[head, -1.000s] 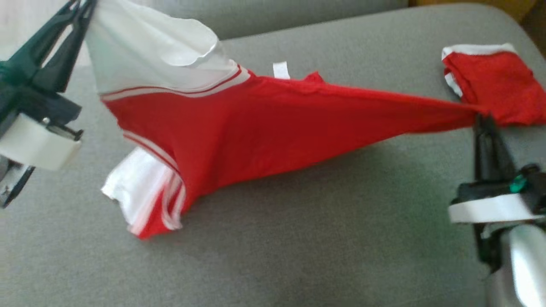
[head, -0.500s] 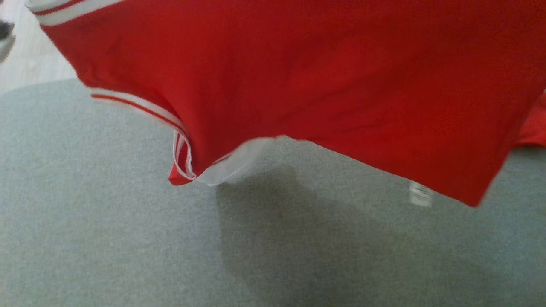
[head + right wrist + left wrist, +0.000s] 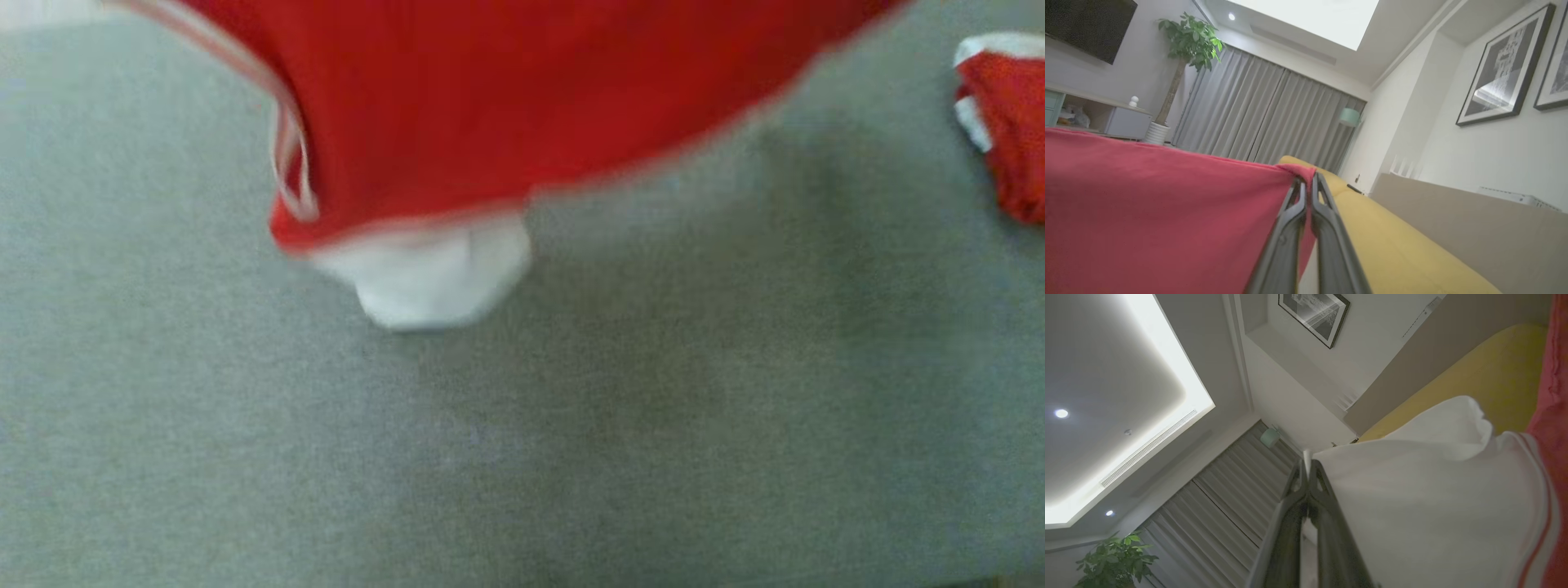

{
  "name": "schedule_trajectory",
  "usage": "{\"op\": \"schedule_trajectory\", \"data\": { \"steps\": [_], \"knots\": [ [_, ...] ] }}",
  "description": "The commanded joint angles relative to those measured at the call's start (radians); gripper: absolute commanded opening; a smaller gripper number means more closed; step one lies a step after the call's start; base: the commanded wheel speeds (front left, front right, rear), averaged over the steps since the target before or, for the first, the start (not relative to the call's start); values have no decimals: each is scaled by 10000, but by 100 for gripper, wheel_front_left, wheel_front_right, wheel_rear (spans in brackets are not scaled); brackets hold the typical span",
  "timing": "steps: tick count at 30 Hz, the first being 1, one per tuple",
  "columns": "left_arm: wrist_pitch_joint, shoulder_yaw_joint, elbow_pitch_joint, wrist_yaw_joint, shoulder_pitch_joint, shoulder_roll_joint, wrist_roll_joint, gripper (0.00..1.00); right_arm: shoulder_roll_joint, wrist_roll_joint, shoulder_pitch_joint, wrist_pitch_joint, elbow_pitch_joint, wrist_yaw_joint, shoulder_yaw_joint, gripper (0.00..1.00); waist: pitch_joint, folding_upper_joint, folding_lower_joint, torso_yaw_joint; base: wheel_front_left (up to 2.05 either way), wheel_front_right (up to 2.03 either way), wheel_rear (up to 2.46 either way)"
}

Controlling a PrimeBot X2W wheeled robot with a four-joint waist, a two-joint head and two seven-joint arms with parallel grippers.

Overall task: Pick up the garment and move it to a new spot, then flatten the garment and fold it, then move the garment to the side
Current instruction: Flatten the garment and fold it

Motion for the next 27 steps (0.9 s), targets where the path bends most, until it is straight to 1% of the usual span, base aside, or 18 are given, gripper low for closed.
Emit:
{"op": "schedule_trajectory", "data": {
  "steps": [1,2,5,7,9,11,15,18,21,27],
  "knots": [
    [-88,585,137,24,-869,146,150,0,44,-56,-629,-199,-150,-7,18,0,1045,0,-3,-74,0,0,0],
    [-219,627,429,72,-1233,-45,349,0,52,-186,-1050,-441,78,-7,-11,0,1275,0,-3,-47,0,0,0],
    [-636,919,1071,539,-2162,-593,847,0,138,-696,-2073,-1036,626,-7,-180,0,1724,0,-3,19,0,0,0],
    [-786,1147,1270,770,-2574,-878,1034,0,149,-1061,-2517,-1253,780,-7,-374,0,1939,0,-3,114,0,0,0],
    [-841,1283,1232,864,-2531,-1077,1077,0,140,-1396,-2635,-1361,872,-7,-513,0,2011,0,-3,245,0,0,0],
    [-852,1365,853,814,-2201,-1090,1135,0,167,-1563,-2472,-1402,985,-7,-554,0,2034,0,-3,365,0,0,0],
    [-857,1481,43,510,-949,-740,1119,0,130,-1728,-1604,-1422,1107,-7,-442,0,1997,0,-3,607,0,0,0],
    [-858,1465,-640,545,445,-414,1131,0,88,-1684,-552,-1424,1152,-7,-456,0,1822,0,-3,765,0,0,0],
    [-858,1461,-1467,822,2187,43,1068,0,-28,-1535,657,-1425,1201,-7,-494,0,1549,0,-3,856,0,0,0],
    [-859,1408,-3292,1871,6121,1023,735,0,-18,-892,3629,-1426,937,-7,-778,0,660,0,-3,714,0,0,0]
  ]
}}
